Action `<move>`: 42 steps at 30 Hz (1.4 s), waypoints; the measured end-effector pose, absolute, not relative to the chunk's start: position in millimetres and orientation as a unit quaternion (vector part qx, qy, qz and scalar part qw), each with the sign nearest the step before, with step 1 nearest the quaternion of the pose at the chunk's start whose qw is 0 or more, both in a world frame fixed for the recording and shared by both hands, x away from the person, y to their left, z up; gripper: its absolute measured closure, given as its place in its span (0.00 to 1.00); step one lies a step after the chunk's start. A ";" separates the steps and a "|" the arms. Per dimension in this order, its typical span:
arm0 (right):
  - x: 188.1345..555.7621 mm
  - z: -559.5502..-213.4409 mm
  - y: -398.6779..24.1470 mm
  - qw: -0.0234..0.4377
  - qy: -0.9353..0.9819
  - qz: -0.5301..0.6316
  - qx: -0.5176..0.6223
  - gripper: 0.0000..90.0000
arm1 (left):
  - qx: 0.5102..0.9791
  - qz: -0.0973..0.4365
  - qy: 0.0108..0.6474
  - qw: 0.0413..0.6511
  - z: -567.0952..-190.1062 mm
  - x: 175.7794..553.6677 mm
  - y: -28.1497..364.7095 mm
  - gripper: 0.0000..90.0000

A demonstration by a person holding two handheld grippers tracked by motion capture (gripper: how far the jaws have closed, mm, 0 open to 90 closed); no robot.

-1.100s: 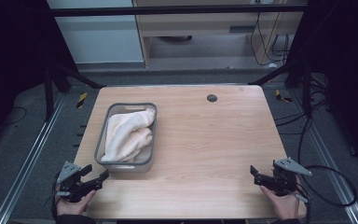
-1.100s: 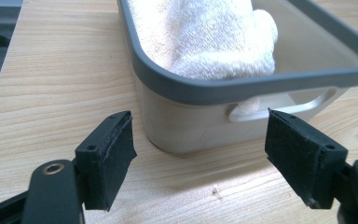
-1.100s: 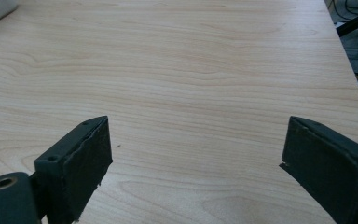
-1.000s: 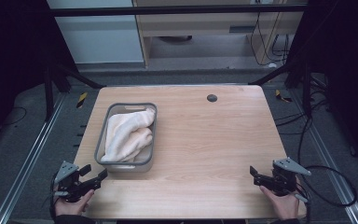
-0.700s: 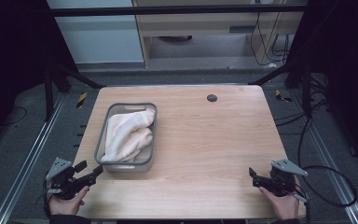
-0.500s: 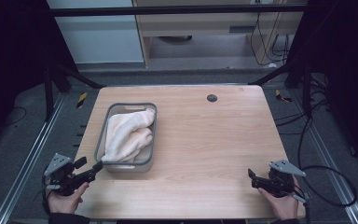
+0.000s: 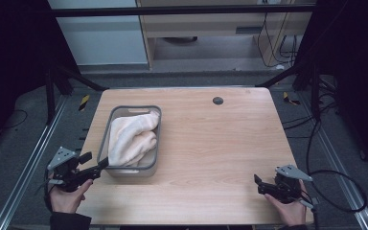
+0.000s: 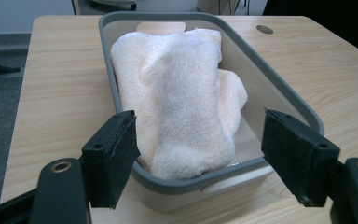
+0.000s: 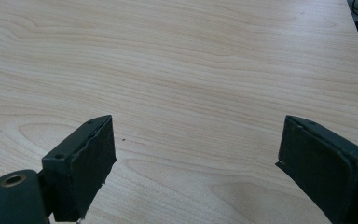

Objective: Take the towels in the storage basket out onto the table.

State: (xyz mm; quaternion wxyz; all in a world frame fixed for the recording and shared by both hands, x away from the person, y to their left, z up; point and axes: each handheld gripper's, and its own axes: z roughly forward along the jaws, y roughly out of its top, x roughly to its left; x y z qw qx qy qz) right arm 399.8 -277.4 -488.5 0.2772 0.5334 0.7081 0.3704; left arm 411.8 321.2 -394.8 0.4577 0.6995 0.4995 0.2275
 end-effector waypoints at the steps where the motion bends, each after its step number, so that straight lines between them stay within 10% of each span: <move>1: 399.8 -488.5 -277.4 0.277 0.708 0.370 0.533 0.12 | 0.699 0.227 0.499 0.458 -394.8 411.8 321.2 0.30; 42: 399.7 -487.3 -275.7 0.270 0.716 0.367 0.529 0.15 | 0.778 0.205 0.462 0.373 -364.6 491.8 272.4 0.28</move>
